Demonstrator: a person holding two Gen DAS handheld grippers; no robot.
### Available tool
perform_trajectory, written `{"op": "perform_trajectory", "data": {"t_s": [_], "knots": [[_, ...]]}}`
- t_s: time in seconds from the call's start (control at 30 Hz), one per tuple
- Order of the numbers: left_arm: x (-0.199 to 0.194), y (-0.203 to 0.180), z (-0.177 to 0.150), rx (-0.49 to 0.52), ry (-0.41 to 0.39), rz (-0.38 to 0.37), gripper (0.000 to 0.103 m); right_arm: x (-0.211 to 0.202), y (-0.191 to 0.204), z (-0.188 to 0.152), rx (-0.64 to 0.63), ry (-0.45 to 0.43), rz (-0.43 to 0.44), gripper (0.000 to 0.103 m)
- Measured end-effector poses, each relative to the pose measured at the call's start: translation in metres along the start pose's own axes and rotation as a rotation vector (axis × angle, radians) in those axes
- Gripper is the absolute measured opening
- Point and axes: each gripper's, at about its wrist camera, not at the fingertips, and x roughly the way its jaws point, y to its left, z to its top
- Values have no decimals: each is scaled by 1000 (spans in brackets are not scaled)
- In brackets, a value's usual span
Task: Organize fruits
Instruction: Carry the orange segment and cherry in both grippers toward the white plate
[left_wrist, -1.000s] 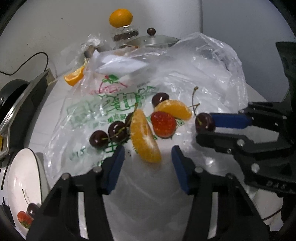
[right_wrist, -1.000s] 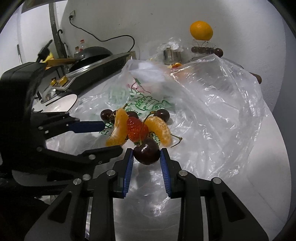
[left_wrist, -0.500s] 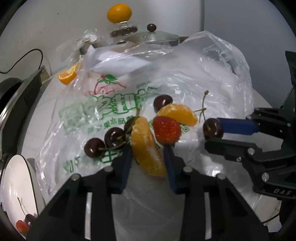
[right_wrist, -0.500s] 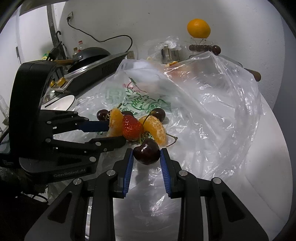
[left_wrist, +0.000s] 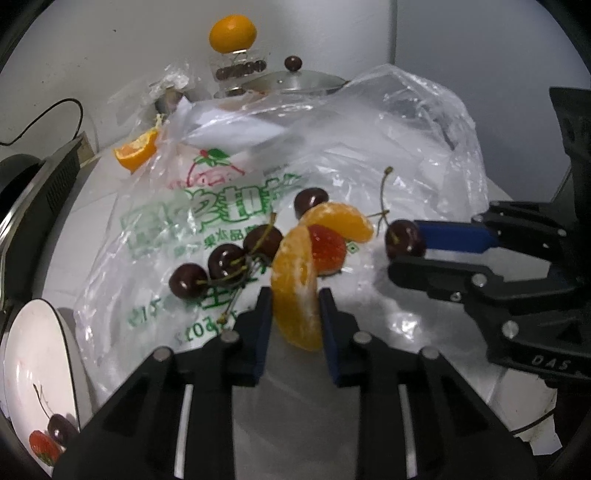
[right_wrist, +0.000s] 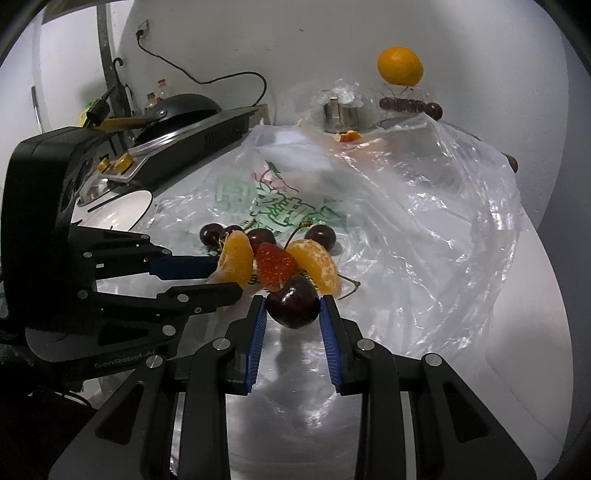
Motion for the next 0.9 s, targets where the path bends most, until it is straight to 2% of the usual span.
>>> {"op": "perform_trajectory", "data": {"t_s": [0.37, 0.9], "knots": [[-32, 8, -16, -24, -46, -31, 25, -13, 33, 5, -49, -9, -14, 31], [-68, 35, -41, -79, -98, -31, 25, -14, 78, 15, -117, -2, -22, 31]]}}
